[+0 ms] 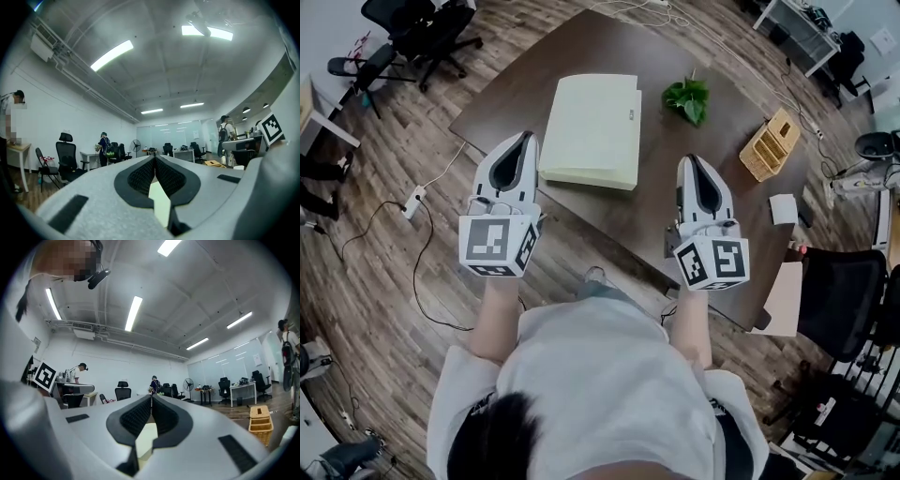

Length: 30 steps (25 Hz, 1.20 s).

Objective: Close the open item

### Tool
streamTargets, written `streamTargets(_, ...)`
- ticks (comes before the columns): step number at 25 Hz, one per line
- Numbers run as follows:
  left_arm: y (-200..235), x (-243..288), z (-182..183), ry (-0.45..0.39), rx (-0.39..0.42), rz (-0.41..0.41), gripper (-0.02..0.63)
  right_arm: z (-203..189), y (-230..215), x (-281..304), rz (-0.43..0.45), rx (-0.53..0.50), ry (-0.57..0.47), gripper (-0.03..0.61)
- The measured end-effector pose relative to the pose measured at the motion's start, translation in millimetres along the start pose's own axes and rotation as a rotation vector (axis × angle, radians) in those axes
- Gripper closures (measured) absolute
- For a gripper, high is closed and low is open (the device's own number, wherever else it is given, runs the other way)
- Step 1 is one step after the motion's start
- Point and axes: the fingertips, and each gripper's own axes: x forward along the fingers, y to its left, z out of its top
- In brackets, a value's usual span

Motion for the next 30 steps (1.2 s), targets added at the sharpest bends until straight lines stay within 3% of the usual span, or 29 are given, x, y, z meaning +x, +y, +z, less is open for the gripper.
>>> streamTargets(8,-1.1,32.3,0.0,-0.015,0.016,0.070,0.606,-7.6,-23.6,39.9,0.095,0.017,0.004,0.565)
streamTargets(13,-12.3,43.0,-6.5,-0.010,0.041,0.055,0.606,-15.8,-30.3,53.7,0.137,0.029,0.016,0.565)
streamTargets(18,-25.4,52.6,-29.1,0.044,0.093,-0.017,0.604,-28.4,-27.3,63.2,0.162,0.043,0.040,0.565)
streamTargets(23,-49.5,61.2,-63.1,0.125,0.180,-0.139,0.602,-39.2,-28.0,66.1,0.158,0.057,0.064,0.565)
streamTargets(26,-67.4,65.4,-89.0,0.186,0.224,-0.230,0.525,-45.7,-30.2,66.7,0.147,0.072,0.077,0.565)
streamTargets(30,-88.8,66.7,-126.9,0.283,0.311,-0.330,0.484,-53.8,-26.8,67.0,0.144,0.081,0.096,0.565)
